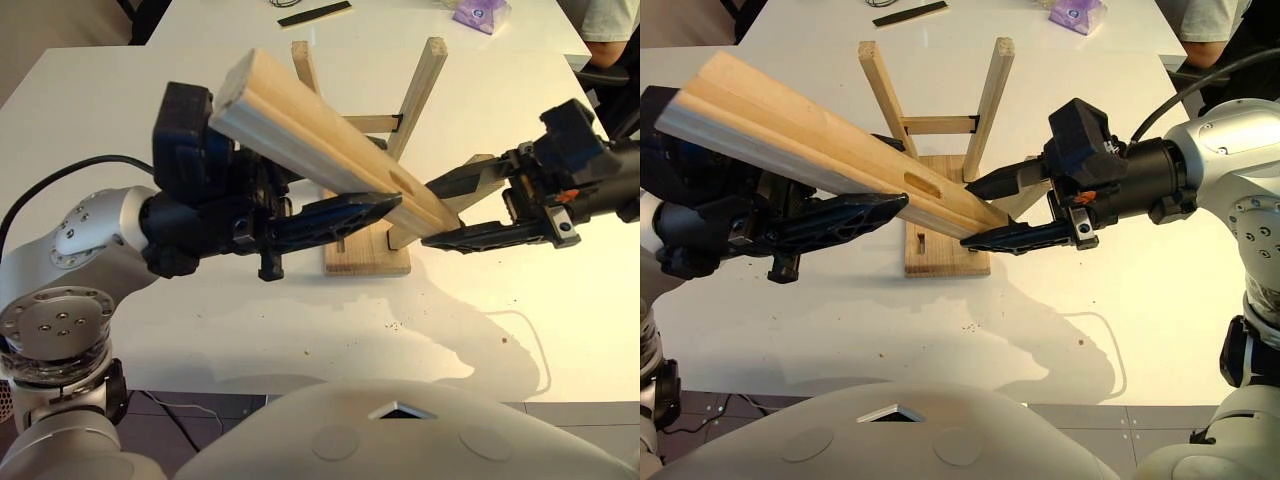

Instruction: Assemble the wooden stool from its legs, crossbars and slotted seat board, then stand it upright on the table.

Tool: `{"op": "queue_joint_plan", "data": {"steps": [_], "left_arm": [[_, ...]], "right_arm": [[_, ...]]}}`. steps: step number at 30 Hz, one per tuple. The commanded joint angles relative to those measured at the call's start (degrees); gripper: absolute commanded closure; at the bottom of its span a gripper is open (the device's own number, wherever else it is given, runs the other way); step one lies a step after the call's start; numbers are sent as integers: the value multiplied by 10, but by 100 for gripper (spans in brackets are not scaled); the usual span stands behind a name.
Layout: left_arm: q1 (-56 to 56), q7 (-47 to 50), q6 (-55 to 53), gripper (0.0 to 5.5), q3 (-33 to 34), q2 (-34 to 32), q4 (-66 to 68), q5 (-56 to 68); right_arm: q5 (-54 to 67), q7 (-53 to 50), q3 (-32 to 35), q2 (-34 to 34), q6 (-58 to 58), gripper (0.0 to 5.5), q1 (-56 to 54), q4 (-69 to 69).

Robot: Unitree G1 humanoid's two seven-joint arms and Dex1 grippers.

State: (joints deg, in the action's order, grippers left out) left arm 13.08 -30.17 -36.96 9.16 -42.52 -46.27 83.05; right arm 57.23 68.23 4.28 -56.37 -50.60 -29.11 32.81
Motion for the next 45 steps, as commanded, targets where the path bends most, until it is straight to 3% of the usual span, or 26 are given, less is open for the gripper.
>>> {"op": "queue_joint_plan", "data": {"steps": [1,3,7,12,16,20,24,28,33,45], "left_arm": [[-19,-15,-6,344,-9,-8,13,-35],[-21,-19,-6,344,-7,-7,14,-35],[-20,-21,0,344,10,-5,17,0],[-72,-42,0,344,94,-39,-9,88],[-160,-97,-29,344,182,-84,-18,85],[-221,-156,-27,344,226,-103,15,-19],[-287,-218,21,344,203,-97,41,-194],[-299,-271,138,344,116,-91,90,-388],[-212,-269,215,344,42,-43,155,-464],[-150,-285,246,344,-32,1,200,-494]], "right_arm": [[-12,-20,1,5,11,275,-14,-5],[5,-17,7,2,4,242,-9,-2],[69,-9,47,-6,-17,239,-11,-15],[185,-58,123,1,-61,239,-90,-176],[154,-75,144,-10,-55,239,-103,-264],[91,-60,150,-20,-27,239,-51,-274],[27,-35,147,-24,11,239,6,-271],[-3,-27,150,-19,30,239,27,-276],[-44,-14,128,-8,61,239,51,-264],[-100,2,89,13,99,239,77,-251]]}}
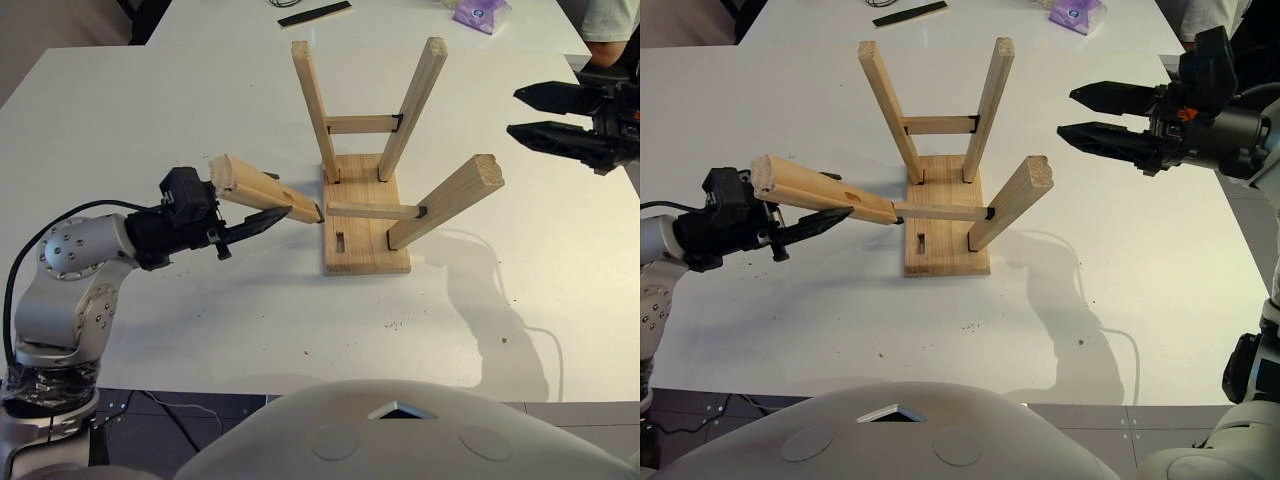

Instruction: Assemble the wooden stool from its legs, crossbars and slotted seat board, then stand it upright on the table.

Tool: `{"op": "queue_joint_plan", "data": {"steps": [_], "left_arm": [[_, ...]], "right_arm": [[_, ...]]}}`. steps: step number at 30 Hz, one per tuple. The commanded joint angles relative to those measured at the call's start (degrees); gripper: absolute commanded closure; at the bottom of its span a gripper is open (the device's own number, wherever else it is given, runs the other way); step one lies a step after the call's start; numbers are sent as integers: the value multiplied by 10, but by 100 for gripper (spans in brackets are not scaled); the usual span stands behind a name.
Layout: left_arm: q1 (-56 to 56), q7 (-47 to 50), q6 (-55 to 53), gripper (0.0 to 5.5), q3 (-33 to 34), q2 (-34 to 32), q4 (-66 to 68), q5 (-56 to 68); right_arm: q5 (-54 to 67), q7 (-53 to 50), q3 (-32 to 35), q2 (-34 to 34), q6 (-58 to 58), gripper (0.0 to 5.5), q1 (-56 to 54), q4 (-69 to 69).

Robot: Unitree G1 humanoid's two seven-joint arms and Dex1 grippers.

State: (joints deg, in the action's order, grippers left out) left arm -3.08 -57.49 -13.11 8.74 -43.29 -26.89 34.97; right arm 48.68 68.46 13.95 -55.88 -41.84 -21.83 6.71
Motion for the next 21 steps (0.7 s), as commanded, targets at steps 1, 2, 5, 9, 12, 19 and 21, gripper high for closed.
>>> {"op": "queue_joint_plan", "data": {"steps": [1,2,5,9,12,19,21], "left_arm": [[12,-15,10,344,-34,10,9,-17],[14,-17,12,344,-39,13,14,-21],[13,-25,16,344,-56,17,23,-32],[4,-42,17,344,-71,2,31,-42],[-4,-60,7,344,-80,-19,25,-45],[-5,-71,-6,344,-86,-56,35,-57],[1,-72,-6,344,-89,-65,40,-62]], "right_arm": [[-17,0,-11,10,13,239,5,12],[-19,-1,-12,12,13,239,7,14],[-22,-2,-14,18,11,239,8,20],[-23,-6,-16,21,8,239,11,28],[-24,-9,-16,23,7,239,15,33],[-26,-23,-13,29,8,239,26,44],[-26,-27,-11,30,9,239,31,49]]}}
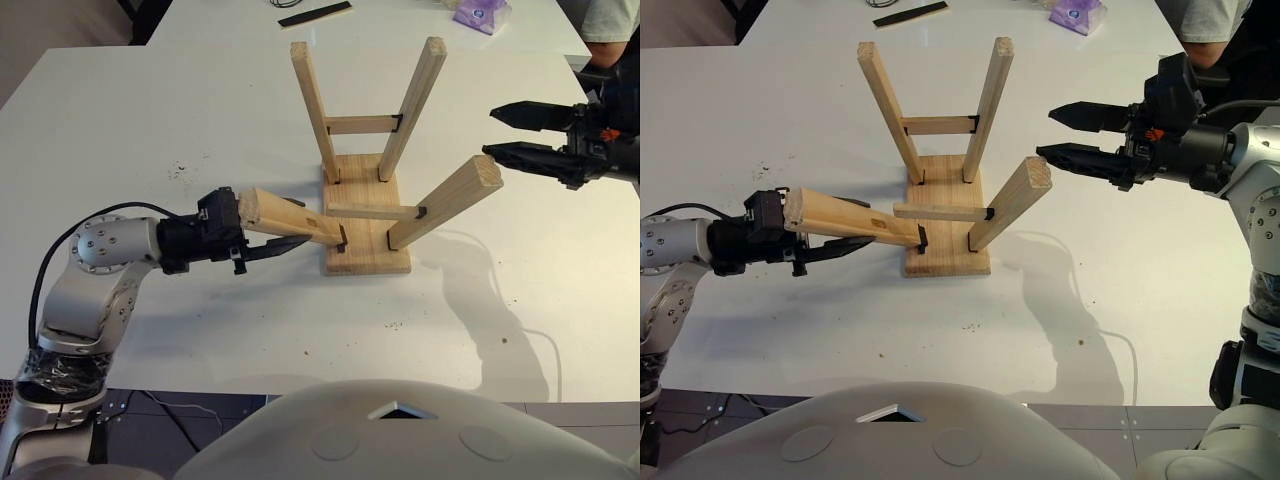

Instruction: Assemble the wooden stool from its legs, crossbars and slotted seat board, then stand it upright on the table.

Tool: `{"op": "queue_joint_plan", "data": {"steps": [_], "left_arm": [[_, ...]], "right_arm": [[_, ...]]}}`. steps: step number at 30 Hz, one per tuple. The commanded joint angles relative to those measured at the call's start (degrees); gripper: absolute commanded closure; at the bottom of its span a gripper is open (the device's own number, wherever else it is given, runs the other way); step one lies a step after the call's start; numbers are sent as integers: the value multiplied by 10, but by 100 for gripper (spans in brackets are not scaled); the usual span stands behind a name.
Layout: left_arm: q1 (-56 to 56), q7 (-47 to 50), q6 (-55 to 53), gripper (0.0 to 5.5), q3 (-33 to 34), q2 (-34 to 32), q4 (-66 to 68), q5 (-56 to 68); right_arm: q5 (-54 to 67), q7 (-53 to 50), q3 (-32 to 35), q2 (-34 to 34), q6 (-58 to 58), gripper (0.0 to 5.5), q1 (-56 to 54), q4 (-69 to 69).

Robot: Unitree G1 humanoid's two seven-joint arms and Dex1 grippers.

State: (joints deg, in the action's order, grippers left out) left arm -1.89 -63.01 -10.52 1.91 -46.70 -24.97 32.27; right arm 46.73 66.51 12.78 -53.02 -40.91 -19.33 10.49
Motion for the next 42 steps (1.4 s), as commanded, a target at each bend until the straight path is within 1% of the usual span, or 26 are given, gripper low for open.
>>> {"op": "queue_joint_plan", "data": {"steps": [1,3,6,12,19,24,36,42], "left_arm": [[-7,-15,-29,344,-22,-34,25,-42],[3,-14,-28,344,-23,-43,36,-53],[11,-34,-52,344,-20,-63,32,-25],[38,-28,-94,344,-33,-57,12,15],[29,-68,-98,344,-39,-84,12,14],[34,-103,-87,344,-57,-105,22,4],[71,-89,-140,344,-76,-86,59,25],[94,-94,-165,344,-117,-80,71,8]], "right_arm": [[-7,-8,1,2,0,239,8,13],[-9,-11,1,3,2,239,12,16],[-11,-14,3,5,4,239,22,25],[-15,-22,2,11,7,239,30,33],[-16,-27,8,14,7,239,39,42],[-19,-35,7,22,11,239,48,50],[-20,-34,4,25,15,239,58,66],[-24,-32,-11,32,20,239,62,85]]}}
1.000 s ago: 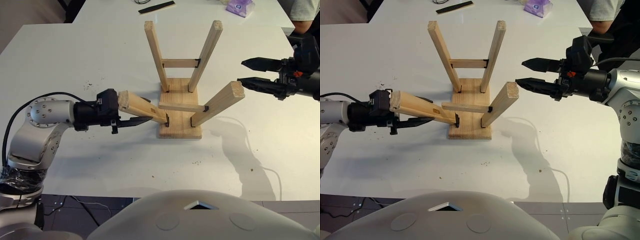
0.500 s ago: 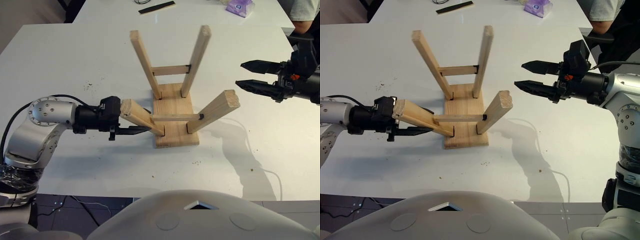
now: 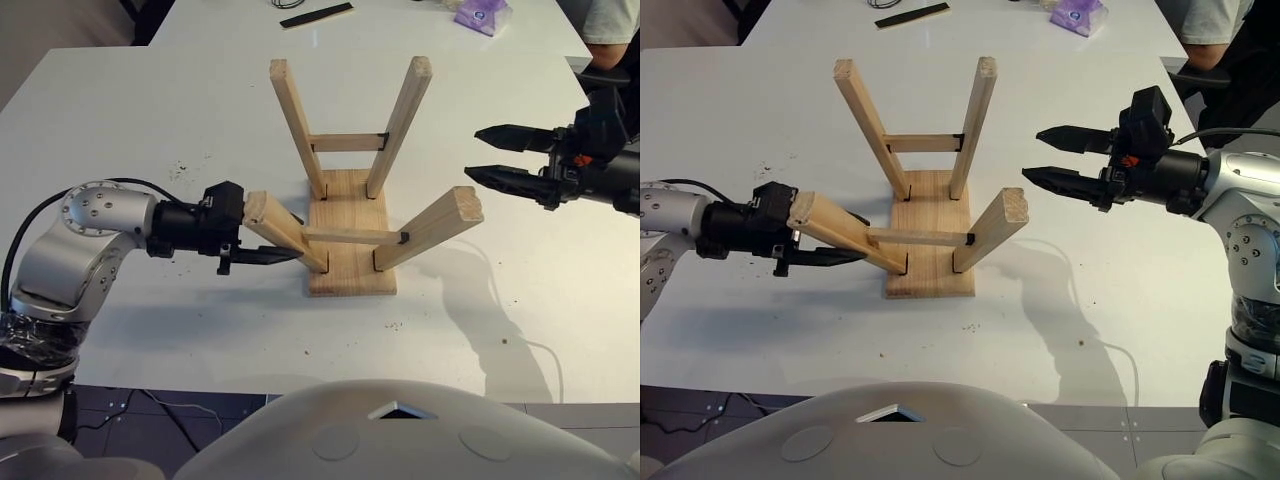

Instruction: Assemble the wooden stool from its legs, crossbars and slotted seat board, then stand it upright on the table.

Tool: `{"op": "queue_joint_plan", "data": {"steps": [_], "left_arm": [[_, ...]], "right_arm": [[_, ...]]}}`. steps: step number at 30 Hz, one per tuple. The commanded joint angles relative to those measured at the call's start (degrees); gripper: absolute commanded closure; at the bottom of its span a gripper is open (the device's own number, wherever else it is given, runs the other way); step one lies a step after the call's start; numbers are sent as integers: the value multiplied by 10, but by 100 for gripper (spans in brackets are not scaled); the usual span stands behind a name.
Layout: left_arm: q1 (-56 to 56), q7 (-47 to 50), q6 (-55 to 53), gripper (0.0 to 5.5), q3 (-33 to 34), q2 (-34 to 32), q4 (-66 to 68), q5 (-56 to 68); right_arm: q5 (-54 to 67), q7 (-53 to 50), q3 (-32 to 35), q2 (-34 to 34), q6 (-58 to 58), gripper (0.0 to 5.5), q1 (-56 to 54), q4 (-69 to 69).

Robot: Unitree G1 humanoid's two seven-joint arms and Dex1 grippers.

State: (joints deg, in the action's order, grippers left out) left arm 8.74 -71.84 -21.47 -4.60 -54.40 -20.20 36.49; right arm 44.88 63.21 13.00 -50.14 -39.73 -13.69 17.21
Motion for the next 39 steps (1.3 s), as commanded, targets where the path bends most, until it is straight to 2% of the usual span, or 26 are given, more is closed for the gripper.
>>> {"op": "queue_joint_plan", "data": {"steps": [1,10,14,17,20,26,32,39], "left_arm": [[-8,-9,-62,344,-60,-5,23,-34],[42,61,-135,344,-96,52,59,-29],[45,82,-134,344,-116,68,70,-51],[45,104,-143,344,-121,77,69,-53],[50,133,-159,344,-116,91,67,-45],[83,171,-209,344,-114,107,75,-39],[118,165,-229,344,-150,106,112,-67],[111,173,-237,344,-157,113,120,-70]], "right_arm": [[-4,0,-18,6,8,239,4,24],[19,-91,-10,59,-1,239,-69,37],[18,-137,-9,81,0,239,-105,42],[53,-221,9,112,-25,239,-164,58],[141,-322,14,145,-68,239,-207,124],[203,-476,-45,196,-107,239,-173,227],[86,-594,-129,239,-100,239,-85,252],[-28,-640,-188,294,-73,239,-55,205]]}}
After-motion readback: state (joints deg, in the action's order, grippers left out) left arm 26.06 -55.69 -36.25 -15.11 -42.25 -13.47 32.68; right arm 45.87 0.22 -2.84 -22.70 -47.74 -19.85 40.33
